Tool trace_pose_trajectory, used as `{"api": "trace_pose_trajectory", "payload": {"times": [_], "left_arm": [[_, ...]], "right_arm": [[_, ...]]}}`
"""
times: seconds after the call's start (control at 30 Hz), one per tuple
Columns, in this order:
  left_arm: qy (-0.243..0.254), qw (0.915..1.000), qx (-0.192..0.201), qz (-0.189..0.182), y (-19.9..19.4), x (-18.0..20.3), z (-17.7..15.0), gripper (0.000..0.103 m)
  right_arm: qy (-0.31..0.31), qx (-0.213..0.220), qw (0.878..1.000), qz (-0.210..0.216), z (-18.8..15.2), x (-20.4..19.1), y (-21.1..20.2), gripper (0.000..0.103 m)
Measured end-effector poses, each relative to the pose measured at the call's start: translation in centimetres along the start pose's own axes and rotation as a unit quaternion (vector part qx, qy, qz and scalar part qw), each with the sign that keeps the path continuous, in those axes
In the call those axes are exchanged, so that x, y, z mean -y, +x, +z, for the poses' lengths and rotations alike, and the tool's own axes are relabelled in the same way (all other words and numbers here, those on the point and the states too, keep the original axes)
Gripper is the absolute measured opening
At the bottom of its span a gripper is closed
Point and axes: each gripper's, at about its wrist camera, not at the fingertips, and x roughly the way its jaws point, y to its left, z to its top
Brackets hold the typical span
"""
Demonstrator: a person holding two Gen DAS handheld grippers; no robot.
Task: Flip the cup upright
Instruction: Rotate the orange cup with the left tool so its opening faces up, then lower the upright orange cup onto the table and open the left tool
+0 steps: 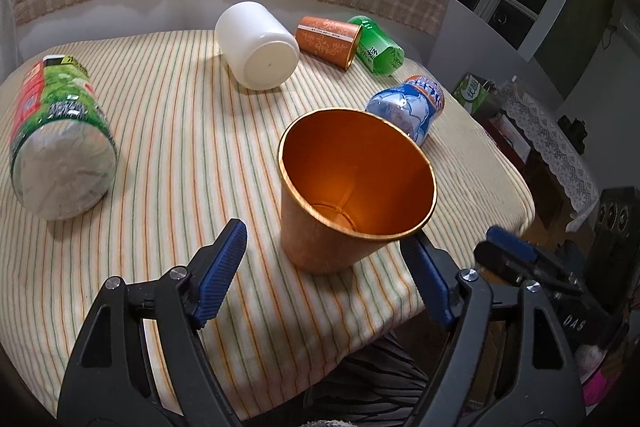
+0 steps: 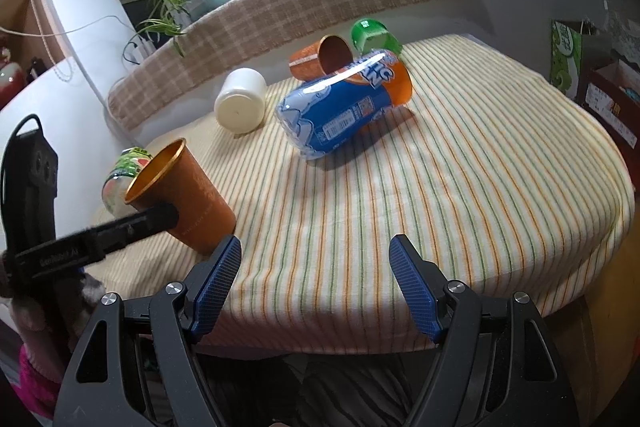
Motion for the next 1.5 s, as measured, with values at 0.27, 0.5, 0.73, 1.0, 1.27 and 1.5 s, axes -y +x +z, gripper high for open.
{"api": "trace_pose_trajectory", "payload": {"times": [0.27,0.5,0.73,1.0,1.27,1.5], "left_arm": [[-0.004,0.9997,0.017,0.017,-1.9,-0.7,-2.3,0.081],[-0.036,0.9969,0.065,0.027,-4.4,-1.8,-3.1,0.081],[-0.039,0.9753,0.189,0.107,-8.9,-1.5,-2.9,0.081],[-0.007,0.9528,0.254,0.166,-11.2,-0.5,-3.0,0.098],[0.0,0.9424,0.275,0.19,-11.9,0.3,-3.2,0.102],[0.0,0.9423,0.274,0.192,-11.9,0.3,-3.2,0.102]], "right_arm": [[-0.034,0.031,0.999,-0.004,1.2,-1.4,-0.6,0.076],[-0.058,0.059,0.996,0.015,2.5,-3.6,-1.1,0.076],[-0.084,0.083,0.993,0.012,2.5,-5.4,-1.5,0.076],[-0.11,0.122,0.986,-0.005,1.8,-6.4,-2.6,0.083],[-0.134,0.187,0.973,-0.033,1.4,-7.4,-4.3,0.102],[-0.143,0.187,0.971,-0.033,1.4,-7.6,-4.4,0.102]]}}
